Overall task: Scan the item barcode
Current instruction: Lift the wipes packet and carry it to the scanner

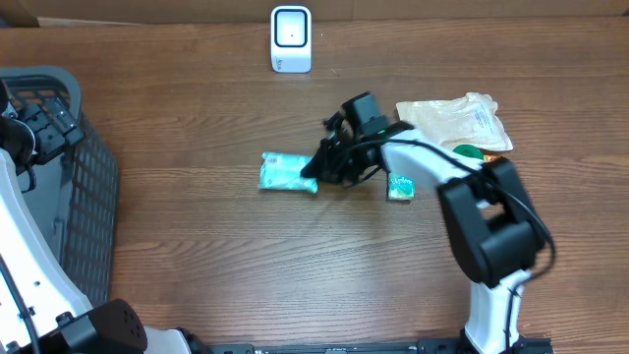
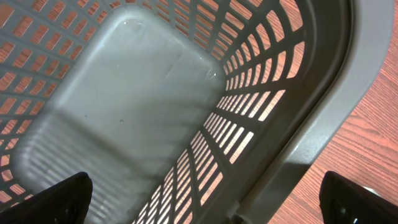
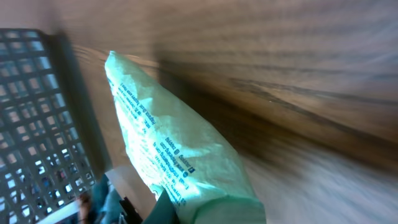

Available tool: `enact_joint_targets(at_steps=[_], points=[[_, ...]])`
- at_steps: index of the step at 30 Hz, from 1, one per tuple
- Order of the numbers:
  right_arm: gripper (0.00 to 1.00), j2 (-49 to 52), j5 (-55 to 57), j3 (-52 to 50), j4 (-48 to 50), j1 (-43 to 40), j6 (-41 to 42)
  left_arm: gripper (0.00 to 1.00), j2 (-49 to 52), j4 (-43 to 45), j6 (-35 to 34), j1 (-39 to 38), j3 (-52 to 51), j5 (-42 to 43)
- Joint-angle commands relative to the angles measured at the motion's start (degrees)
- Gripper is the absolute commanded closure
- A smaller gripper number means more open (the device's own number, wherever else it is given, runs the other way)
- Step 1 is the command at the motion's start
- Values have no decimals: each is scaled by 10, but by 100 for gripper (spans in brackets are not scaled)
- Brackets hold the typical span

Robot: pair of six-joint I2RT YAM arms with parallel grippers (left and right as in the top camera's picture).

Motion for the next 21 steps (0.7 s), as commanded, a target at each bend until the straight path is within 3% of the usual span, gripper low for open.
enact_joint_targets(at_steps=[1, 10, 21], points=[[96, -112, -6, 3, -16, -13, -101, 0, 2, 0, -4, 1, 4, 1], [96, -261, -8, 3, -85, -47, -160, 0, 2, 0, -4, 1, 4, 1], [96, -372, -16, 3, -147, -50, -212, 1, 2, 0, -4, 1, 4, 1]])
